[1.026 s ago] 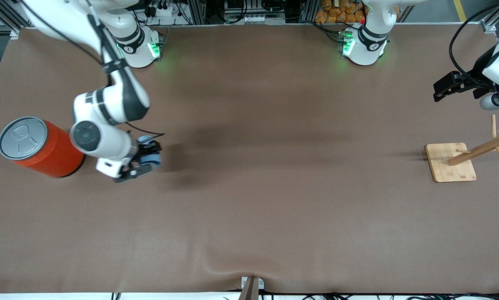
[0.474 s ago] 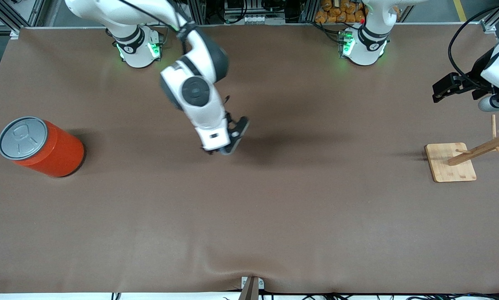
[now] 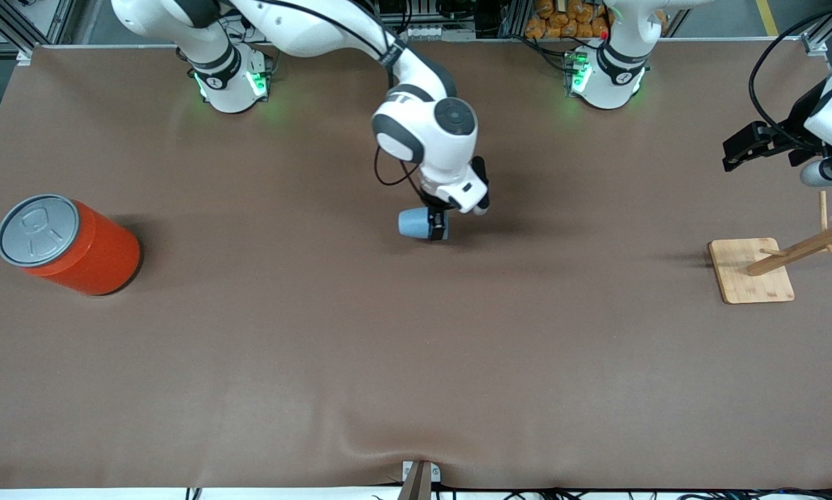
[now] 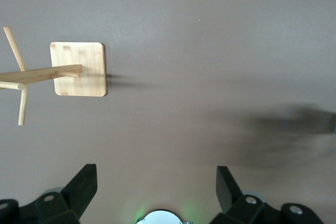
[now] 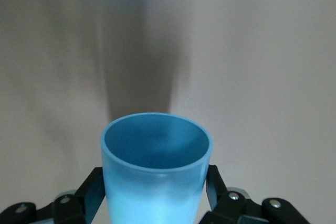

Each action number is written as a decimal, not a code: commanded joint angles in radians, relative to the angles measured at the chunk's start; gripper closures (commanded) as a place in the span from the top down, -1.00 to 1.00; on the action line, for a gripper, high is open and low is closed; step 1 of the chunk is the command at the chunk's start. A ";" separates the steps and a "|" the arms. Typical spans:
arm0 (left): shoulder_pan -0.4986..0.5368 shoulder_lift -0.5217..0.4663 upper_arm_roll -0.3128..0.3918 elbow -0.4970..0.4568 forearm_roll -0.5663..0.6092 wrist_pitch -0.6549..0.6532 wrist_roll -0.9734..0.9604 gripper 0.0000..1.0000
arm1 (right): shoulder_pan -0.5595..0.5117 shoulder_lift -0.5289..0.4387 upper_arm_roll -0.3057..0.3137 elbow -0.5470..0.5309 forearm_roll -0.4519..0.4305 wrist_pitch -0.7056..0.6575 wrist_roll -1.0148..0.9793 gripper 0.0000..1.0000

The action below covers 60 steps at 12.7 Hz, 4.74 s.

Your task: Flip cup

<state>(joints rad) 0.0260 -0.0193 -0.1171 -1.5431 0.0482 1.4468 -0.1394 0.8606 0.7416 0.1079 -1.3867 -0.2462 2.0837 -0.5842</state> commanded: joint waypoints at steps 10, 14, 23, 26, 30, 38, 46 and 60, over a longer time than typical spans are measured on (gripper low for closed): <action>0.023 0.007 -0.007 0.015 0.019 -0.008 0.020 1.00 | 0.043 0.099 -0.010 0.037 -0.033 0.122 0.080 -1.00; 0.029 0.009 -0.007 0.017 0.018 -0.008 0.020 1.00 | 0.049 0.128 -0.011 0.038 -0.057 0.142 0.141 -1.00; 0.019 0.071 -0.015 0.006 0.004 0.030 0.017 1.00 | 0.038 0.101 -0.008 0.037 -0.050 0.124 0.144 1.00; 0.005 0.114 -0.021 -0.014 0.001 0.037 0.006 1.00 | 0.040 0.023 -0.001 0.038 -0.041 -0.005 0.138 1.00; -0.008 0.170 -0.029 -0.153 -0.128 0.211 0.032 1.00 | 0.014 -0.118 -0.005 0.044 0.080 -0.180 0.136 1.00; -0.043 0.387 -0.119 -0.213 -0.424 0.358 0.037 1.00 | -0.427 -0.215 0.051 0.073 0.212 -0.269 0.144 1.00; -0.040 0.391 -0.148 -0.501 -0.925 0.593 0.277 1.00 | -0.854 -0.257 0.225 0.077 0.194 -0.408 0.235 1.00; -0.024 0.654 -0.153 -0.603 -1.473 0.567 1.000 1.00 | -0.865 -0.838 -0.047 -0.222 0.332 -0.552 0.880 1.00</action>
<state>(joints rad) 0.0040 0.6354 -0.2591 -2.1499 -1.3885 2.0162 0.8485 -0.0106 0.0098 0.0495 -1.4189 0.1098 1.4278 0.2857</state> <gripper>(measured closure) 0.000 0.000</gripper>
